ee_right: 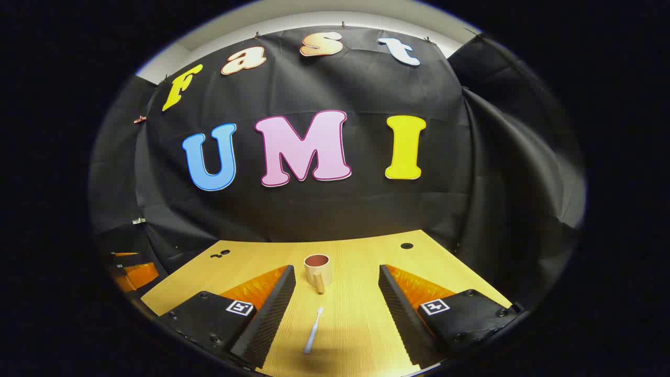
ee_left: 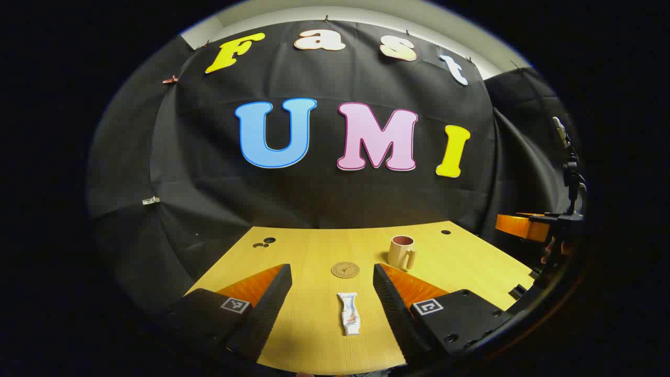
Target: Put the toothbrush and toothpaste on the desktop into the cup, then pick up the cup and place it on the coaster on the desktop.
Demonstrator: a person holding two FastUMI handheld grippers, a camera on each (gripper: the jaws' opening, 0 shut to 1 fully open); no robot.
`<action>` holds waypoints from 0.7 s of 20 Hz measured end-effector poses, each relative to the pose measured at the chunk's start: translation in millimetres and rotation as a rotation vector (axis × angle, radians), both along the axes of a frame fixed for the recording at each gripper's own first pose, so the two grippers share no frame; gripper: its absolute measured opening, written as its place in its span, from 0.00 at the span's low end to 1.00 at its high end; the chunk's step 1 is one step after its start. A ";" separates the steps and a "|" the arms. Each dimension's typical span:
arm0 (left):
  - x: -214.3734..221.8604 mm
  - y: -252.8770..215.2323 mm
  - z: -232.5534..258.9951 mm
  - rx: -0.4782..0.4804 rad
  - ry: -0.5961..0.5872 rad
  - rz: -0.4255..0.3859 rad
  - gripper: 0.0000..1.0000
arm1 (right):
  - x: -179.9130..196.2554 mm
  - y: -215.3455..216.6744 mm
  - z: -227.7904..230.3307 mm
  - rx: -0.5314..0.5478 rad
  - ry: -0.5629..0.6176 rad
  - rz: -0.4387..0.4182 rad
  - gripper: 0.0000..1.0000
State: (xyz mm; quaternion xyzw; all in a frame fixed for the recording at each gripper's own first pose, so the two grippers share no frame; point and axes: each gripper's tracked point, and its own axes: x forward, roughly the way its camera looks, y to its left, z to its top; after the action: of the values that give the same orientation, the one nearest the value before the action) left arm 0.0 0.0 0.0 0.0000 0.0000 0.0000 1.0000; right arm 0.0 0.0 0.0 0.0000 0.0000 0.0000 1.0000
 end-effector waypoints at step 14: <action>35.4 -17.6 -23.4 -0.018 0.104 -0.037 0.98 | 32.3 5.4 -3.1 -0.005 0.043 0.067 0.96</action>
State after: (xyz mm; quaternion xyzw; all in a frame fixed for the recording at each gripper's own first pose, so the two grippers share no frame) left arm 35.4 -17.6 -23.4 -0.0091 0.0521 -0.0184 0.9984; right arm 32.3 5.4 -3.1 -0.0023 0.0216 0.0333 0.9992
